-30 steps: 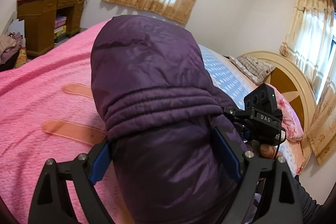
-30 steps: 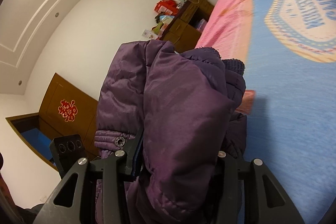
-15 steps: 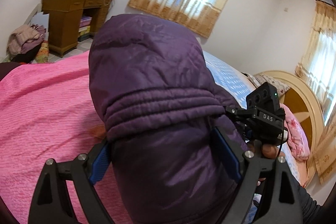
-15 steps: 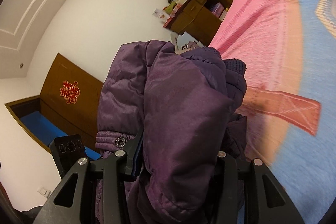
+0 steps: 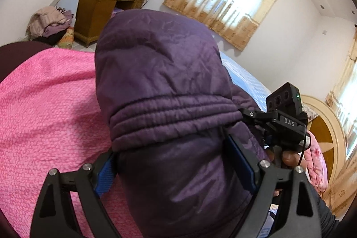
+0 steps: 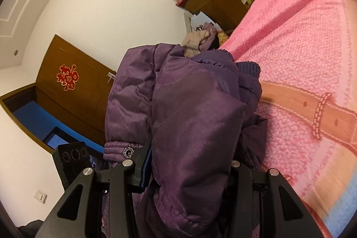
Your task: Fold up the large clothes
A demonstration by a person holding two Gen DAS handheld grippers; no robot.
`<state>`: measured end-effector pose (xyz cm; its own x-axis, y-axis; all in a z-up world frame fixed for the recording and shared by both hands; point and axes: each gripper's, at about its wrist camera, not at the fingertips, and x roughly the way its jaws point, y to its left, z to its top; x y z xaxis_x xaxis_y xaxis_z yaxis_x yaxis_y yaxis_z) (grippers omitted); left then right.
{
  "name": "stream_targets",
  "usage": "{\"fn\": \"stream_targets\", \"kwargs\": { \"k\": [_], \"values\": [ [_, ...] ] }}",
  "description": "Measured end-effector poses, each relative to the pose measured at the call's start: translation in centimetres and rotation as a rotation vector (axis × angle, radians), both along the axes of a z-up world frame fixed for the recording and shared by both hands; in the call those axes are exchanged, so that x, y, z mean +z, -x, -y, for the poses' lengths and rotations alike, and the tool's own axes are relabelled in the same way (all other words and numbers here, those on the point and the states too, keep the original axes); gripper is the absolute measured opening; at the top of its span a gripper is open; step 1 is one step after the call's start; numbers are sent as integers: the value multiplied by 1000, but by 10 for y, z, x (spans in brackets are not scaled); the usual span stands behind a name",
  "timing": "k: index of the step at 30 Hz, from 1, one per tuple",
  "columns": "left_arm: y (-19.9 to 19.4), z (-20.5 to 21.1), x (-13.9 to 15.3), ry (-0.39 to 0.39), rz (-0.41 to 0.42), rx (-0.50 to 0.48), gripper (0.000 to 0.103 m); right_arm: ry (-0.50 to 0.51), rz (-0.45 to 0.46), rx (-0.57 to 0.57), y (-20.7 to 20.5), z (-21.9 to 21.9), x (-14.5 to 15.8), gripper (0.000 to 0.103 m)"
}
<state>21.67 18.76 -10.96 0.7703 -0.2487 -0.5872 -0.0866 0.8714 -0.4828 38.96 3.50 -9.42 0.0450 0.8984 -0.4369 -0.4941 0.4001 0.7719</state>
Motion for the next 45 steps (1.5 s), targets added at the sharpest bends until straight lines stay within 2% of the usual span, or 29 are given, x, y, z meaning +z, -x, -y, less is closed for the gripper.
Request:
{"fn": "stream_targets", "kwargs": {
  "k": [3, 8, 9, 19, 26, 32, 37, 39, 40, 43, 45],
  "values": [
    [-1, -8, -12, 24, -24, 9, 92, 26, -24, 14, -2, -12, -9, 44],
    [-2, -19, -33, 74, -62, 30, 99, 26, -53, 30, -4, -26, -22, 44],
    [0, -21, -35, 77, -66, 35, 103, 20, -63, 31, -5, -29, -26, 44],
    [5, -16, -45, 55, -32, 41, 103, 5, -123, 11, -6, -31, -56, 52],
    [8, -18, -49, 73, -21, 40, 103, 42, -94, 28, -6, -42, -58, 54],
    [6, -15, -48, 58, -13, 39, 103, 26, -110, 26, -10, -36, -61, 56],
    [6, -17, -42, 71, -42, 57, 103, 7, -143, -27, -12, -15, -47, 69],
    [15, -15, -29, 23, -54, 85, 103, -37, -150, -96, -7, 8, -33, 72],
    [24, -10, -15, -42, -36, 101, 103, -45, -138, -130, -4, 18, -26, 72],
    [50, 4, 21, -176, 60, 111, 103, -76, -52, -250, 12, 53, 9, 75],
    [65, 13, 45, -237, 111, 111, 103, -83, 5, -291, 31, 69, 35, 76]
  ]
}}
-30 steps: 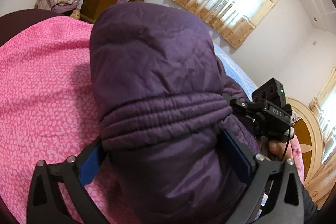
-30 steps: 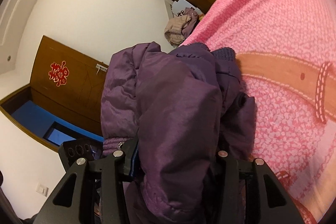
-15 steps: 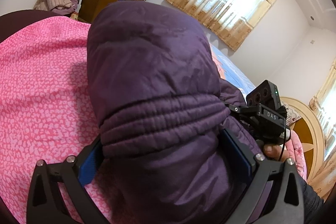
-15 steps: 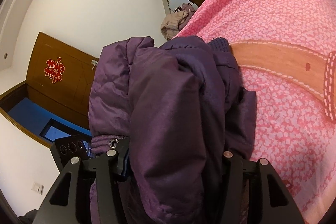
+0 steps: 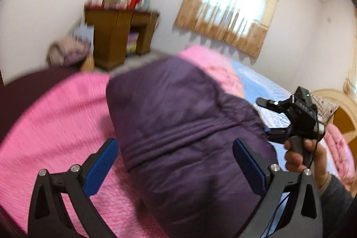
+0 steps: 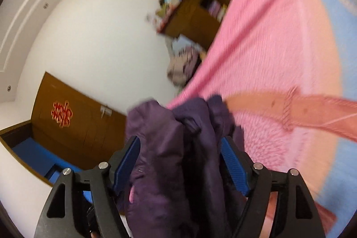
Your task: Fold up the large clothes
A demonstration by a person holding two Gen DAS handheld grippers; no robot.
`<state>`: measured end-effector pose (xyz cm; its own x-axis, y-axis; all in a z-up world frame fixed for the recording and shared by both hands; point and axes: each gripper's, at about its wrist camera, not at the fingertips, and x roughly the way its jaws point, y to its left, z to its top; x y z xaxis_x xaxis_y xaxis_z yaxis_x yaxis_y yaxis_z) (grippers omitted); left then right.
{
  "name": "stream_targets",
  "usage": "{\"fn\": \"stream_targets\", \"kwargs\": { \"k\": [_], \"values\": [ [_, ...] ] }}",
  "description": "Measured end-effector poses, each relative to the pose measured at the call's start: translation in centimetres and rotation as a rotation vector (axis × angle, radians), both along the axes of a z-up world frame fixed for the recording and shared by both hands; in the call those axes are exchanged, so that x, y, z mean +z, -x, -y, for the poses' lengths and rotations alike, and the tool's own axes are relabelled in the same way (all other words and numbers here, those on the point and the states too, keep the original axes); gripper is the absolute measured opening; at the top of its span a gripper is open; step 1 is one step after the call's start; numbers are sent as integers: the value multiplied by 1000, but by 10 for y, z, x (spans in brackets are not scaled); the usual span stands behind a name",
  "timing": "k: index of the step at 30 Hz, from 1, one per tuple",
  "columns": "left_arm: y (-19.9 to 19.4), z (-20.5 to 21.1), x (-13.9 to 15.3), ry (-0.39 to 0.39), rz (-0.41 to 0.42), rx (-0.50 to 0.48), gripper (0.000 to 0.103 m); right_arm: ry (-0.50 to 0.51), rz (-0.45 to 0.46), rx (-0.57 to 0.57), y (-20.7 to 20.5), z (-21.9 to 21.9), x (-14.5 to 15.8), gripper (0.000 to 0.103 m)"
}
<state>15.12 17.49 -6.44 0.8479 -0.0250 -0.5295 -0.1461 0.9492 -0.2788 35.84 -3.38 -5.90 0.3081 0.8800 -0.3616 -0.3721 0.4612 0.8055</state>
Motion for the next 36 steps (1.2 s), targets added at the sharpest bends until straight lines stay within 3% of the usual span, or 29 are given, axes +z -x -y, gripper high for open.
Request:
{"fn": "stream_targets", "kwargs": {
  "k": [3, 6, 14, 17, 36],
  "values": [
    [17, 12, 24, -93, 23, 15, 103, 51, 110, -35, 37, 7, 35, 77],
    [32, 21, 36, -138, 47, 16, 103, 99, 233, -74, 86, 9, 68, 79],
    [49, 32, 65, -147, 124, 1, 103, 356, 492, -169, 171, -15, 109, 80],
    [49, 33, 66, -152, 134, 1, 103, 389, 543, -163, 183, -25, 116, 80],
    [50, 32, 65, -143, 145, -5, 103, 383, 563, -157, 195, -29, 120, 80]
  ]
}}
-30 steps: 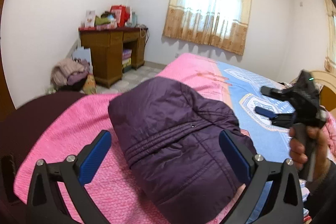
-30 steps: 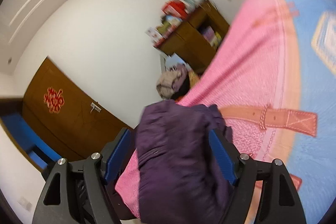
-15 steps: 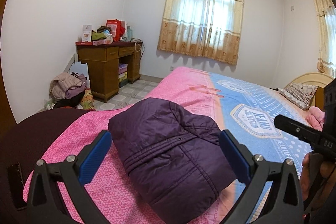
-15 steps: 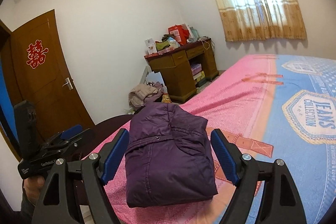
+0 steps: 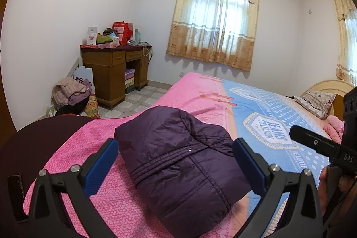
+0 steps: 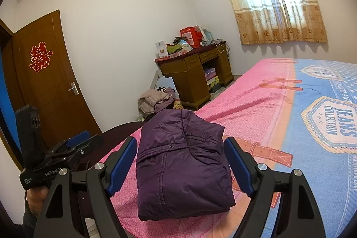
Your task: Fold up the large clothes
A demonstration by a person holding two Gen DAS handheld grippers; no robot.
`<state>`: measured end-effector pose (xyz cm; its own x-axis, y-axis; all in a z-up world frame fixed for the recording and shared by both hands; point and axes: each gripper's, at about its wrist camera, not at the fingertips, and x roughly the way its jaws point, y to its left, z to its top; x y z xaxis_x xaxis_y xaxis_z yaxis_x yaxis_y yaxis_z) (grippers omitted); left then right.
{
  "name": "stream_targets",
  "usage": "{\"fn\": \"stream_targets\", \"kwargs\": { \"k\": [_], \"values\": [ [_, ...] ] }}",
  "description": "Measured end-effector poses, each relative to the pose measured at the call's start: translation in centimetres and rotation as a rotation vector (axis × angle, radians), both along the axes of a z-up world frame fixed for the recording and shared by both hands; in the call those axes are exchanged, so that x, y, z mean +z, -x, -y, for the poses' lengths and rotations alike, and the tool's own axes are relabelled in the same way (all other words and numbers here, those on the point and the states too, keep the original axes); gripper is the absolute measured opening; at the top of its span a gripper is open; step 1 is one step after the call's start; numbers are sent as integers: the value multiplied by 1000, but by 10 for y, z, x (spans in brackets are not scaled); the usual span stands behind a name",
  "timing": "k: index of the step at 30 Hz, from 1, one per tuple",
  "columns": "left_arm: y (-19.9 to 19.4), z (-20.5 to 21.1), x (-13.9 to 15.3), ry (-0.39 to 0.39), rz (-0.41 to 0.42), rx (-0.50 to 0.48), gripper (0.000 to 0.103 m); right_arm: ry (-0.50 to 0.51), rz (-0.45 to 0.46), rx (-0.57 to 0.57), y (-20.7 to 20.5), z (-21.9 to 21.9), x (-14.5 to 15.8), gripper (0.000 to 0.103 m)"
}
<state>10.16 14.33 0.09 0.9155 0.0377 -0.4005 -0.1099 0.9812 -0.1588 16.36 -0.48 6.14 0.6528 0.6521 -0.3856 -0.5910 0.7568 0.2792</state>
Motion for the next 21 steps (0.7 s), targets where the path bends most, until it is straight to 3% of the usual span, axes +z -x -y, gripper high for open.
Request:
{"fn": "stream_targets", "kwargs": {
  "k": [21],
  "values": [
    [-2, 6, 0, -36, -24, 5, 103, -5, 58, -24, 16, 5, 7, 80]
  ]
}}
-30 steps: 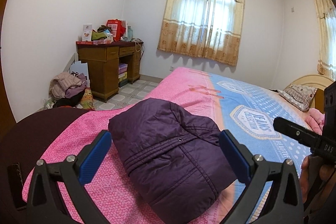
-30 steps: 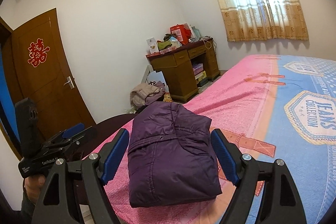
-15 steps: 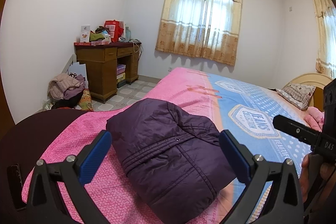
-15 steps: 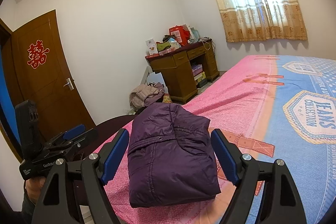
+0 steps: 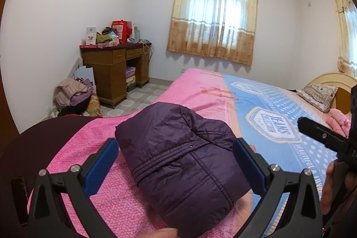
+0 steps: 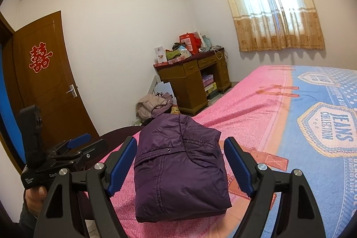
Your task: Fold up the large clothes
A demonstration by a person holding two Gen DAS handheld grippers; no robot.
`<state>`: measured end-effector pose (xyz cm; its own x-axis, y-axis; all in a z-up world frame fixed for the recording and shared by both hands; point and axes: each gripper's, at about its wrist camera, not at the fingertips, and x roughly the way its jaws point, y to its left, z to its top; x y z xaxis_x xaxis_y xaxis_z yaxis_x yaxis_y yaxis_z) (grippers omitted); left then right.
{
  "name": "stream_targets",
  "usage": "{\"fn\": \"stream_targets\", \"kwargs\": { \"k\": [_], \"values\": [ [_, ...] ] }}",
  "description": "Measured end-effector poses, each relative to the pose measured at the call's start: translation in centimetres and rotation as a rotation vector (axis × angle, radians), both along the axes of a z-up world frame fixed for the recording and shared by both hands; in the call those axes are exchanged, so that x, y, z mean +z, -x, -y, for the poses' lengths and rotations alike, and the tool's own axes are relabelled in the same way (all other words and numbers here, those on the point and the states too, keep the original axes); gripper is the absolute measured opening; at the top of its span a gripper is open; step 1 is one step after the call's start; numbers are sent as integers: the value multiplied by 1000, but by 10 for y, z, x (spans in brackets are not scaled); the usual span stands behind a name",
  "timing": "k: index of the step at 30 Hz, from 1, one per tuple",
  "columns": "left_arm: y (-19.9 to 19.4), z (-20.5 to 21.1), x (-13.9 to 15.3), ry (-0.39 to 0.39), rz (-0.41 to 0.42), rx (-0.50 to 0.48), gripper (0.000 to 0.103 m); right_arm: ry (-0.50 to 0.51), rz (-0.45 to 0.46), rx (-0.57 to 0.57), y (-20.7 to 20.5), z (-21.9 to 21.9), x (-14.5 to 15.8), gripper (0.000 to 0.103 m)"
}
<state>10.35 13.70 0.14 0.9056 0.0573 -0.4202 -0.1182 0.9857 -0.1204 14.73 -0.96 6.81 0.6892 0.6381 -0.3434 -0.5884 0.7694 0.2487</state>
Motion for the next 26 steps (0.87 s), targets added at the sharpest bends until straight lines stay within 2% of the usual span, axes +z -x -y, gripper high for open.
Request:
{"fn": "stream_targets", "kwargs": {
  "k": [9, 20, 26],
  "values": [
    [2, 0, 3, -22, 3, 12, 103, -10, 5, -4, 0, 3, 4, 80],
    [-2, -11, 0, 1, -5, 29, 103, -2, -4, 0, -1, 2, 3, 80],
    [-1, -11, 1, -14, 12, 41, 103, 2, -8, -2, -2, 0, 2, 80]
  ]
}}
